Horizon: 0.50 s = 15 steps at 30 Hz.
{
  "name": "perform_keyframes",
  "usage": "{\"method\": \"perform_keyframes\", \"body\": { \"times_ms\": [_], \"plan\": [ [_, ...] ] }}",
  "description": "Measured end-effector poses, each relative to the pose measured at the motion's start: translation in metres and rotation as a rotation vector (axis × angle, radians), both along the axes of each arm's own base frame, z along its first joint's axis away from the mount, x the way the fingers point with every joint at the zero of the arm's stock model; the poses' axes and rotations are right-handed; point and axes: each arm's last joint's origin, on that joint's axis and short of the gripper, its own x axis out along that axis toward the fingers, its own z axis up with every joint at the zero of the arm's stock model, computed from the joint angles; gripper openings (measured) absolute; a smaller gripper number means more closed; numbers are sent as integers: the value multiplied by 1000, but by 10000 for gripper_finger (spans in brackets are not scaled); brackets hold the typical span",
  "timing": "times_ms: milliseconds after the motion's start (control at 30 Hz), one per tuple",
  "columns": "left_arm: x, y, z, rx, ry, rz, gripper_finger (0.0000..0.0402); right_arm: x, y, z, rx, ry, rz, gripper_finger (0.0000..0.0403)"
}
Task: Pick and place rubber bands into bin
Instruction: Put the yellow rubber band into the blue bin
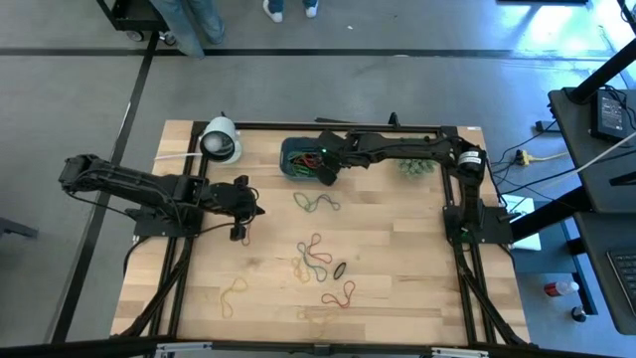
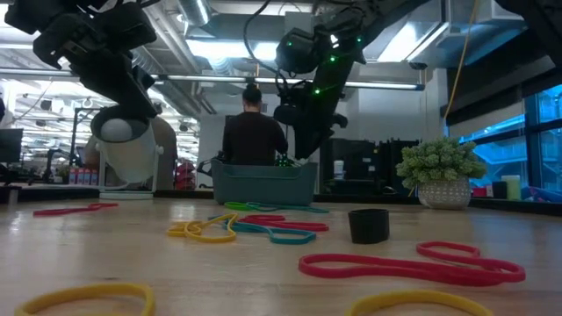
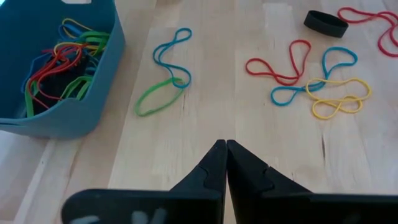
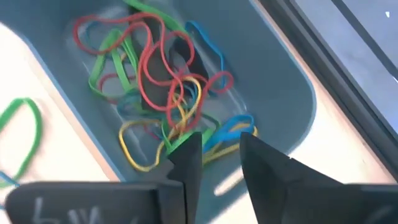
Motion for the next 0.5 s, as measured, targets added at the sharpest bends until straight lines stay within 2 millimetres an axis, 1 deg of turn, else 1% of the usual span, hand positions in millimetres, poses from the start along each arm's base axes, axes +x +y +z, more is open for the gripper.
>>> {"method": "perform_keyframes", "body": {
  "times_ms": [100, 233, 300, 367, 500],
  "plan": [
    [0, 0, 1, 8, -7, -1, 8, -4, 9, 9, -12, 28, 36, 112],
    [0, -1, 1, 86, 2, -71, 4, -13, 33, 30, -55, 52, 60, 95],
    [0, -3, 0, 86, 2, -88, 2, -19, 50, 40, -65, 62, 70, 83],
    [-1, -8, 0, 73, 9, -91, 2, -23, 72, 47, -68, 80, 87, 69],
    [-7, -20, -4, 40, 59, -80, 2, -33, 122, 47, -124, 151, 107, 43]
  ]
}}
